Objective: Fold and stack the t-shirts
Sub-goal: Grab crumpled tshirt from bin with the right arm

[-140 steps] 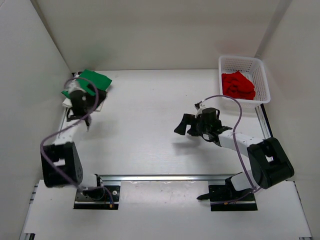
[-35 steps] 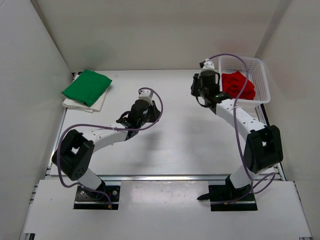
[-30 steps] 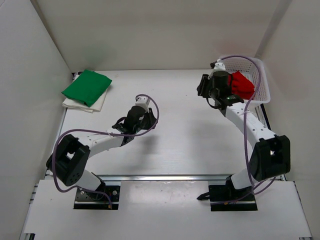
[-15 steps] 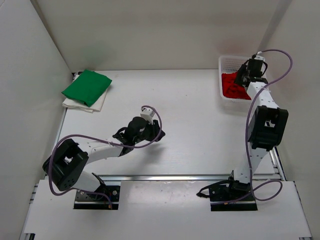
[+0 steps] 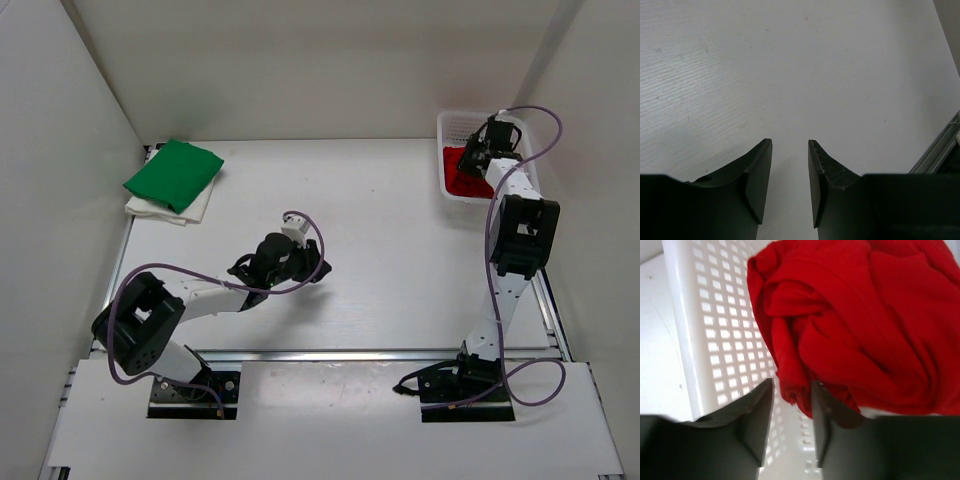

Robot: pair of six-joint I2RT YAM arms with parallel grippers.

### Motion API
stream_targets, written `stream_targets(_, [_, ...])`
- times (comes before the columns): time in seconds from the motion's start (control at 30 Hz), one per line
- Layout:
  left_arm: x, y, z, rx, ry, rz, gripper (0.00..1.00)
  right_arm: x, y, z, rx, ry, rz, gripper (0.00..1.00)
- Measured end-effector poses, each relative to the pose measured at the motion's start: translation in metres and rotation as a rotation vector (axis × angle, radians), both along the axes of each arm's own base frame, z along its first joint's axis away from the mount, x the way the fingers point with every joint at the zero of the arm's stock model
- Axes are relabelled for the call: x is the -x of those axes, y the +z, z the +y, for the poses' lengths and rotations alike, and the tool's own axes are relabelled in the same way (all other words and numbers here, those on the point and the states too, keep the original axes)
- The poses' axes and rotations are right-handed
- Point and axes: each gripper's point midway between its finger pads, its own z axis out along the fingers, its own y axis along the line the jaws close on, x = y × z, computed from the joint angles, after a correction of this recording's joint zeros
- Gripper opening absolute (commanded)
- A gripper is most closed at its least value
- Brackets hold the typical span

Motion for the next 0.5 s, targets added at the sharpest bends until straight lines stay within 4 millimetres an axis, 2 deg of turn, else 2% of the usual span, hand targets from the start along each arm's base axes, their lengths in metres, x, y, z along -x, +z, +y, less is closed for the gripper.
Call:
stream_targets(0.07, [-0.001, 0.000, 0.001, 0.001, 0.004, -0.001, 0.45, -0.008, -0.001, 0.001, -0.011, 0.010, -0.009, 0.19])
stream_targets(0.13, [-0.002, 0.000, 0.002, -0.002, 0.008, 0.001, 0.44, -0.013, -0.003, 0.002, -0.024, 0.015, -0.009, 0.00])
stream_targets(0.23, [-0.004, -0.005, 0.004, -0.026, 0.016, 0.018, 0.42, -0.014, -0.001, 0.004, -0.039, 0.011, -0.007, 0.00])
stream_targets(0.33, [-0.010, -0.009, 0.000, -0.052, 0.018, 0.043, 0.42, -0.009, 0.013, 0.007, -0.027, 0.011, -0.028, 0.00])
stream_targets(0.4, [-0.013, -0.008, -0.002, -0.059, 0.022, 0.050, 0.42, 0.002, 0.035, 0.010, -0.014, 0.008, -0.051, 0.00])
stream_targets(0.43, [-0.013, -0.007, -0.002, -0.060, 0.023, 0.051, 0.42, 0.006, 0.054, 0.013, -0.007, 0.009, -0.079, 0.00])
stream_targets(0.5, [-0.015, -0.005, -0.001, -0.054, 0.030, 0.050, 0.43, 0.014, 0.106, 0.019, 0.011, 0.020, -0.171, 0.00])
